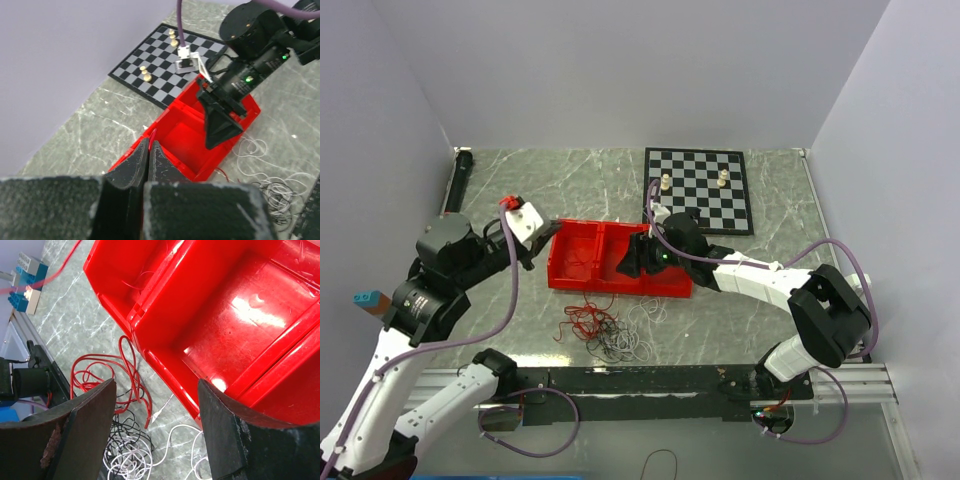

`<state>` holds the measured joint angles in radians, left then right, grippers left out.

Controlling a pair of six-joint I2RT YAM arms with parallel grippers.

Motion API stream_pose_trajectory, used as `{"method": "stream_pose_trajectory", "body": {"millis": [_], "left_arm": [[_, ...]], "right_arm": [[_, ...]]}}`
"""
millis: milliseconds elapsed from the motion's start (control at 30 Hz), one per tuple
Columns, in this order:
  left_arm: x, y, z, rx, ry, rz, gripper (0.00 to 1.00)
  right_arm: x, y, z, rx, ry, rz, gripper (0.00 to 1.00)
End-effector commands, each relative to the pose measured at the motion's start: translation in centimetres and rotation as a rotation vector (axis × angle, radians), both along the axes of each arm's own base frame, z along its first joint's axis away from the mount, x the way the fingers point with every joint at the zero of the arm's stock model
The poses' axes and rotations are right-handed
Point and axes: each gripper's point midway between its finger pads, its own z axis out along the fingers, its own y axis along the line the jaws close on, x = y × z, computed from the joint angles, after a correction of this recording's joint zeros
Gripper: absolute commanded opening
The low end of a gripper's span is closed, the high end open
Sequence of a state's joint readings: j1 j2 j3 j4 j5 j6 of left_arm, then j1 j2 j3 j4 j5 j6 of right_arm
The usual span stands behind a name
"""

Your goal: Untangle the cables

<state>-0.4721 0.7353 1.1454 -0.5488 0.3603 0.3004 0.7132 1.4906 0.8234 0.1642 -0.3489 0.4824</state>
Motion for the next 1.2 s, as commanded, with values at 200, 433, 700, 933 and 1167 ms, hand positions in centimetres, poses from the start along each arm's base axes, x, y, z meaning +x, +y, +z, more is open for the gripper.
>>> {"method": "stream_pose_trajectory", "body": {"millis": [200,433,700,933,1167], "left_arm": [[8.0,2.2,-2.2,0.079,-0.085,0.299,0.01],[10.6,0.7,-6.1,0.131,-0.031,0.287,0.01],[13.5,-0.2,-11.4,0.201,0.049,0.314,0.01],[14.4,-1.0,-18.4,0.281,0.143,0.28,0.01],[15.0,-2.3,-22.7,0.365,0.254,0.196,0.01]], "right_arm": [[0.3,-0.1,0.8,0.032,-0.023,-0.012,0.72],[0.6,-0.2,0.9,0.044,-0.019,-0.018,0.72],[0.6,-0.5,0.4,0.059,-0.001,-0.024,0.72],[0.5,-1.0,-0.2,0.075,0.026,-0.032,0.72],[0.6,-1.2,0.1,0.089,0.02,-0.033,0.72]]}}
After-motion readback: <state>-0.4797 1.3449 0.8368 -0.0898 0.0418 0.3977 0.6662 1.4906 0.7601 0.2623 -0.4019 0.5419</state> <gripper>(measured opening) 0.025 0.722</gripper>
